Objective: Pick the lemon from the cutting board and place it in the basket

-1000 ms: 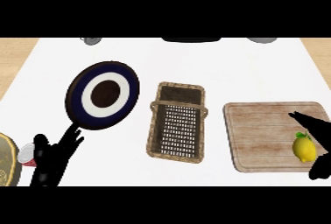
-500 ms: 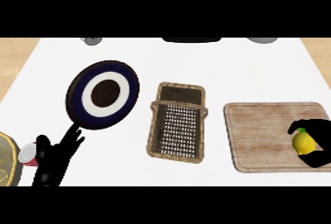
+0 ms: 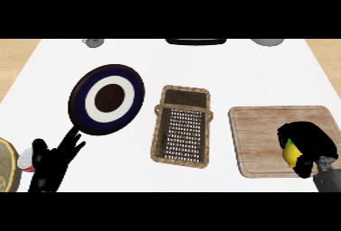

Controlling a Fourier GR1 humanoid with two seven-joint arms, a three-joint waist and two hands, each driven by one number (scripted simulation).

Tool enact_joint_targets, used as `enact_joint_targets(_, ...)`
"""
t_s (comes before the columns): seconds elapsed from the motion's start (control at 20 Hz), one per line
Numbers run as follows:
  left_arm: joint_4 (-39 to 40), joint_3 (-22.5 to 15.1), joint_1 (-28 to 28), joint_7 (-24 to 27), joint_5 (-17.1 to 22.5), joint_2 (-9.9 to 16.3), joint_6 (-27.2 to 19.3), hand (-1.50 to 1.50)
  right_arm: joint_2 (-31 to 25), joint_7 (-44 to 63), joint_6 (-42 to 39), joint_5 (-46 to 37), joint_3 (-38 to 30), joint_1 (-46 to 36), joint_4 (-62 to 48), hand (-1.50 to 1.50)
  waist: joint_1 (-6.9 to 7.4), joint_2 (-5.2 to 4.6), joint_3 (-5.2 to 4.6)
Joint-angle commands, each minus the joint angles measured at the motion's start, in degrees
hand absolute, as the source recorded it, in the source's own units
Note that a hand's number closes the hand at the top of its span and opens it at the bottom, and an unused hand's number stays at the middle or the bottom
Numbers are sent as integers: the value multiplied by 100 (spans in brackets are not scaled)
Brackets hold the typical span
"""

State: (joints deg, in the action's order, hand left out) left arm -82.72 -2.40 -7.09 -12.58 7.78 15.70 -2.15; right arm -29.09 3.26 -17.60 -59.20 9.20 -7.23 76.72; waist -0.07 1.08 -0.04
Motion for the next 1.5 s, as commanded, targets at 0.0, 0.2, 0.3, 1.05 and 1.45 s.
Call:
enact_joint_targets(0.0,155,-37,-162,-147,-30,43,33,0,1512,1069,-93,-253,917,-15,738,150,126,0,-44)
enact_joint_targets(0.2,140,-134,11,-185,-52,-4,59,0,2549,1915,-151,-619,1542,-322,992,150,283,-3,-61)
enact_joint_targets(0.3,162,-187,21,-242,-59,-37,63,0,2850,2518,-51,-815,1910,-437,1143,150,295,7,-49)
enact_joint_targets(1.05,213,-278,115,-365,-153,-96,-22,0,2907,6136,2984,-324,3053,-2104,3551,150,338,85,-35)
enact_joint_targets(1.45,203,-178,-33,-356,-89,-13,27,0,2906,7588,2642,-978,2736,-3315,3643,150,232,94,-58)
